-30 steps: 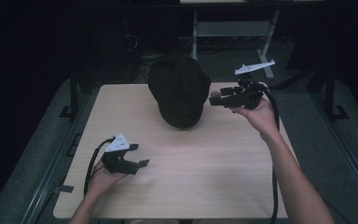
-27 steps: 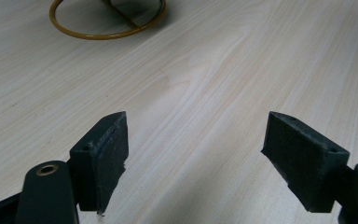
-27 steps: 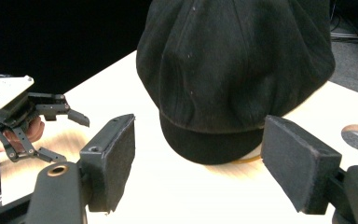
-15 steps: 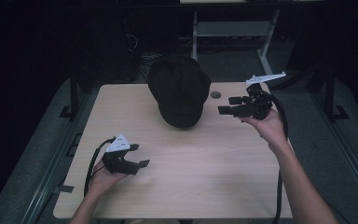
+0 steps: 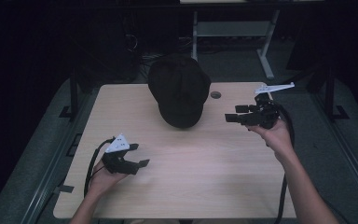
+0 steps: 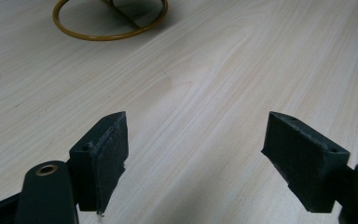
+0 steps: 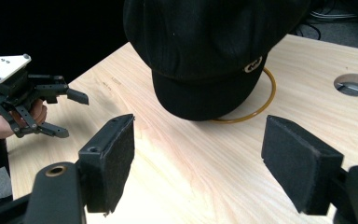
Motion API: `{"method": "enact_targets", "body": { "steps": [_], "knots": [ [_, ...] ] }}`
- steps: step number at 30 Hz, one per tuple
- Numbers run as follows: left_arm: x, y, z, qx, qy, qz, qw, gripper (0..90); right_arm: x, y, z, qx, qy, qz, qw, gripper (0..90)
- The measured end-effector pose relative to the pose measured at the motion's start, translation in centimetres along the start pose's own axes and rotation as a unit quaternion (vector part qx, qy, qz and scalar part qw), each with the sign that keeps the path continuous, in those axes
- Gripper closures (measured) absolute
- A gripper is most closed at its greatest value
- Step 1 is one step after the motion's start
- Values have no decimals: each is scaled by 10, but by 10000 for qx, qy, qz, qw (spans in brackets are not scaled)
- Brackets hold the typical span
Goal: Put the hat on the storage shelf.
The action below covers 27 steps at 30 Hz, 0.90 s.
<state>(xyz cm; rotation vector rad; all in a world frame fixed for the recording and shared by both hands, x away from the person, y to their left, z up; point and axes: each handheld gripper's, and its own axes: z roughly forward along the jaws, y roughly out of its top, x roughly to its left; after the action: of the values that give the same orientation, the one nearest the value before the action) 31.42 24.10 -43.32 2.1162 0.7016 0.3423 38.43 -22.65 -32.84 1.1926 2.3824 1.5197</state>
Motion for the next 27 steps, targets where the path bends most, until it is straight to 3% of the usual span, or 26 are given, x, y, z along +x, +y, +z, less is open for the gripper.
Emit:
{"method": "enact_targets", "body": {
  "steps": [27],
  "knots": [
    [-1, -1, 1, 21, -11, -21, 10000, 214, -18, -55, -19, 45, -134, 419, 9990, 250]
  ]
}}
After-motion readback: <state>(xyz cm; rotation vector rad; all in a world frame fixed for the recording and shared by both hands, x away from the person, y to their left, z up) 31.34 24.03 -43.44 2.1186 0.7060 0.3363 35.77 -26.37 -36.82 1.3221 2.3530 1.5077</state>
